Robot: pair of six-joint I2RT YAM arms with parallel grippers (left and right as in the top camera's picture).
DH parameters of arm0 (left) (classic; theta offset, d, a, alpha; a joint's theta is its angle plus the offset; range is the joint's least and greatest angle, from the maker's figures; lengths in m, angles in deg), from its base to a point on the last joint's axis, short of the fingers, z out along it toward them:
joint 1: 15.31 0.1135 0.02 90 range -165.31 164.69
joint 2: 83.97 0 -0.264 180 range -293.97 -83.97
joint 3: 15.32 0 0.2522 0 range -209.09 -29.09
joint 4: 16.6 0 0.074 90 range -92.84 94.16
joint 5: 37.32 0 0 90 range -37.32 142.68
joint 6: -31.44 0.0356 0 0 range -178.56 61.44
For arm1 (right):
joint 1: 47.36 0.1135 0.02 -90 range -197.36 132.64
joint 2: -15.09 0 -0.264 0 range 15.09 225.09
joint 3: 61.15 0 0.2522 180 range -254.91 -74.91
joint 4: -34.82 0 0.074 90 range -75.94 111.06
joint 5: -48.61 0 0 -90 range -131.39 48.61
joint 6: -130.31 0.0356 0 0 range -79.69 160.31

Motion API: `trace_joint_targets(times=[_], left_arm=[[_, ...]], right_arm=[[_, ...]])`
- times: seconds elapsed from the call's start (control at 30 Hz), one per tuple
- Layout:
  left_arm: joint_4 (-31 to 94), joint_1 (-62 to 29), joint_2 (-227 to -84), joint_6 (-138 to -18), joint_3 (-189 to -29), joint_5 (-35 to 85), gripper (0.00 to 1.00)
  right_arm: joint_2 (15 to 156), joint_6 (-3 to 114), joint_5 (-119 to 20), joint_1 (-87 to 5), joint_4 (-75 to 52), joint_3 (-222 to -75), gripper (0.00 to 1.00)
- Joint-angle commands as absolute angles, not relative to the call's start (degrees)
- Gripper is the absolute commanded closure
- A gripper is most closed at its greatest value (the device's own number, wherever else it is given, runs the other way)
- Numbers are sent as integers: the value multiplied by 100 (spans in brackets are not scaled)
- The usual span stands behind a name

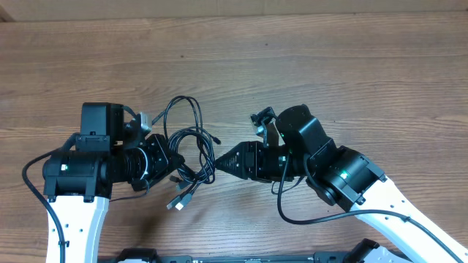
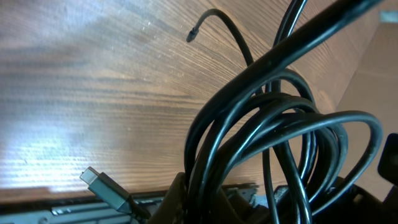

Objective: Untangle cables

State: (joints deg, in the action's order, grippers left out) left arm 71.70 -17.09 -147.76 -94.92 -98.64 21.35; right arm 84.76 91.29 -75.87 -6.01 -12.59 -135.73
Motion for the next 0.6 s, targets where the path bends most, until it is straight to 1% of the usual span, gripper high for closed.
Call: trace_joint_targets(times=[0.0, 0.23, 0.37, 0.43, 0.57], left_arm=[[7192, -1685, -14768, -10099, -9856, 1936, 96], [7221, -1685, -14768, -10102, -9856, 1908, 96], [7236, -1685, -14768, -10104, -9856, 1611, 96], [7234, -1685, -14768, -10104, -9856, 1423, 96], [7236, -1685, -14768, -10314, -9856, 1318, 96]], right_arm=[[8518, 9136, -7559, -527, -1221, -13680, 48], [8520, 9133, -7550, -241, -786, -13680, 48], [8526, 9133, -7419, -193, -666, -13680, 49], [8555, 9136, -7386, -193, -664, -13680, 54], [8666, 9136, -7406, -188, -668, -13680, 66]])
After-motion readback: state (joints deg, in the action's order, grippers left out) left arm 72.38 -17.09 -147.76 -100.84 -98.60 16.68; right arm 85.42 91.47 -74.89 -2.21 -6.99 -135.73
